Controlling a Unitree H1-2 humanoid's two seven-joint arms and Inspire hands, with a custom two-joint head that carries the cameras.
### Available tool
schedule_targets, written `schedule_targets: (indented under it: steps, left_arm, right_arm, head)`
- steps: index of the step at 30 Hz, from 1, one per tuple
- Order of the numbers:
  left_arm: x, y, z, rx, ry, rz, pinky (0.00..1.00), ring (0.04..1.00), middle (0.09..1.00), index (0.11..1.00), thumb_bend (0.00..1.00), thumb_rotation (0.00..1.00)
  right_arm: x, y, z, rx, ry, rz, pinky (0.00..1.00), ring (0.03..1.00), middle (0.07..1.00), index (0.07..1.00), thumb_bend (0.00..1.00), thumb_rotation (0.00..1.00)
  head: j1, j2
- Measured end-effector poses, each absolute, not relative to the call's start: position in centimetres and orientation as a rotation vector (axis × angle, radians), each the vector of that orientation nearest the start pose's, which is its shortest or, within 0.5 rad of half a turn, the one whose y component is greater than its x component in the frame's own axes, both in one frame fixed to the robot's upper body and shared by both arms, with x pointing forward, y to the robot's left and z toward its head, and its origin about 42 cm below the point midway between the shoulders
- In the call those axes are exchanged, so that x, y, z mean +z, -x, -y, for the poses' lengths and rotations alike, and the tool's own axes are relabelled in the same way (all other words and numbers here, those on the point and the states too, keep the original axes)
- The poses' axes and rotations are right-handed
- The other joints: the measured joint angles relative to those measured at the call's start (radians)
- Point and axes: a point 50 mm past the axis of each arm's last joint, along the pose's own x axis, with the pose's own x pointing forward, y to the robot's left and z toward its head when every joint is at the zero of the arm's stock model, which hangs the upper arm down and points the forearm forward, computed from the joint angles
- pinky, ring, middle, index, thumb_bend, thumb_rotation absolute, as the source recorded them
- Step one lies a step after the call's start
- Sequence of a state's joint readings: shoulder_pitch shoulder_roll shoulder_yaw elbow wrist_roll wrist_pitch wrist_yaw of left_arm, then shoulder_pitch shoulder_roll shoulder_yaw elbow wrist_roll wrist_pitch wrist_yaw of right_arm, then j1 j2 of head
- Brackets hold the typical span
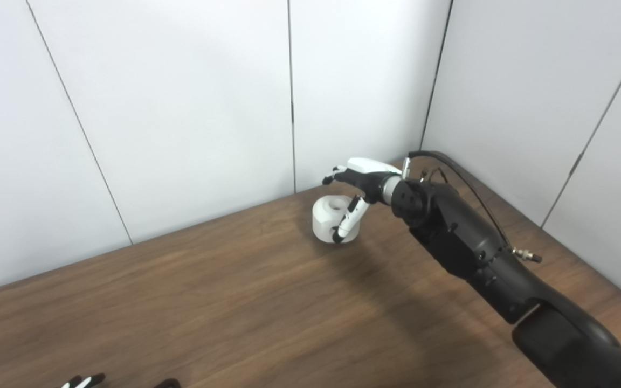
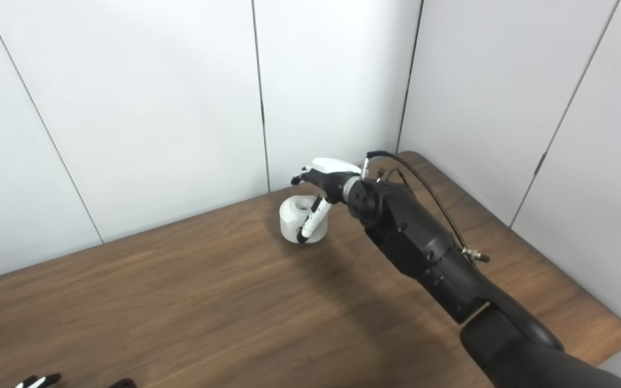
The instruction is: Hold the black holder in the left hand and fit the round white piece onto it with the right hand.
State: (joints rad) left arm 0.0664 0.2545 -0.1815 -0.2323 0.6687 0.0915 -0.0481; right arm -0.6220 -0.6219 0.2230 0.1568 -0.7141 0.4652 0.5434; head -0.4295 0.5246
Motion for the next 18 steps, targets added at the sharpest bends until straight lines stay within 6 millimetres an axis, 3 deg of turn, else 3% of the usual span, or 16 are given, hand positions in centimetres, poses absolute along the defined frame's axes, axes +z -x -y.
schedule_targets:
  steps: [8, 18]
  left_arm:
    - [13.27, -25.14, -23.87, -0.148, -0.897, 0.096, 1.00, 0.962, 0.867, 0.481, 0.52, 0.04]
    - [13.35, -24.91, -23.94, -0.151, -0.897, 0.094, 1.00, 0.964, 0.870, 0.481, 0.52, 0.04]
  right_arm:
    - [28.21, -45.35, 34.88, 0.113, 1.295, -0.295, 1.00, 1.000, 1.000, 0.899, 1.00, 0.24]
    - [27.26, -45.65, 35.11, 0.128, 1.310, -0.335, 1.00, 1.000, 0.993, 0.917, 1.00, 0.24]
  head:
    - [0.002, 0.006]
    - [0.002, 0.015]
